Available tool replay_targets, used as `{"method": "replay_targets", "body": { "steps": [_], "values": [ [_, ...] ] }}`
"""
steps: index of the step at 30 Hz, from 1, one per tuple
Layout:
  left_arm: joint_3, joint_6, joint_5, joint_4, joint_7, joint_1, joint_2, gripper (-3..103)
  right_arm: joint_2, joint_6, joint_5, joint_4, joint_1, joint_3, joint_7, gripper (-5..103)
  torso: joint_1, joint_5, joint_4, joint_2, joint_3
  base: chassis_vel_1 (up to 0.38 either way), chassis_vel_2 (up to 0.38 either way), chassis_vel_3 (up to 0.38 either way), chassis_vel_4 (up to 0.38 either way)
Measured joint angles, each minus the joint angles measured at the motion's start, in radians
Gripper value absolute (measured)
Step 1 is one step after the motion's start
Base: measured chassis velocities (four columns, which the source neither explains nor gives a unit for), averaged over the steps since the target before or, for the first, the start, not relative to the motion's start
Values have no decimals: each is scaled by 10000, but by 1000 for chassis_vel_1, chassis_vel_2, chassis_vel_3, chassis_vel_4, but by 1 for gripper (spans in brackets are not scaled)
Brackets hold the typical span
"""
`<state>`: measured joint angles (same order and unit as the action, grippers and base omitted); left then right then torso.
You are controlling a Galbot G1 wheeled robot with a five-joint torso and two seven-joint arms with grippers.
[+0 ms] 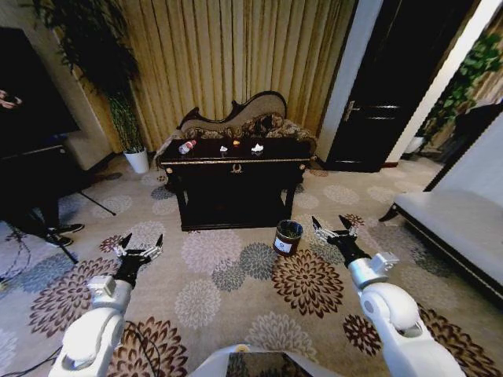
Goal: Move to the front of the table and place the trash on the table into the trash bin.
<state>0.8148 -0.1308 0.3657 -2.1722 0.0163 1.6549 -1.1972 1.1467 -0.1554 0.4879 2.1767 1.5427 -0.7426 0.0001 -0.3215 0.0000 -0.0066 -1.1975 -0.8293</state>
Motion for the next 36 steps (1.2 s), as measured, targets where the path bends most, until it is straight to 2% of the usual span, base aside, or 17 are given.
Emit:
{"method": "replay_targets", "body": {
  "steps": [10, 16, 23, 27, 36],
  "values": [
    [-60, 148, -120, 150, 57, -12, 51, 100, 19, 77, -74, 245, 88, -29, -2, 100, 0, 0, 1, 0, 1, 0, 0, 0, 0],
    [-26, 378, -165, 288, 51, 28, -10, 100, -214, -384, 223, 904, -129, -94, -3, 100, -1, -2, 2, 1, 0, -16, 24, 33, -37],
    [2, 436, -127, 109, 26, 78, -123, 100, -70, -432, 175, 856, -103, -74, -2, 100, -2, 0, -1, 1, 0, 0, 0, 0, 0],
    [58, 213, 31, -148, -118, 1, -192, 100, 54, -432, 32, 627, -132, 48, -2, 100, -1, -2, 1, -1, 1, 0, 0, 0, 0],
    [524, -401, 688, -435, -894, -453, -37, 100, 846, -423, -205, -225, -149, 158, -1, 100, -1, 0, -1, 0, 1, 0, 0, 0, 0]
  ]
}}
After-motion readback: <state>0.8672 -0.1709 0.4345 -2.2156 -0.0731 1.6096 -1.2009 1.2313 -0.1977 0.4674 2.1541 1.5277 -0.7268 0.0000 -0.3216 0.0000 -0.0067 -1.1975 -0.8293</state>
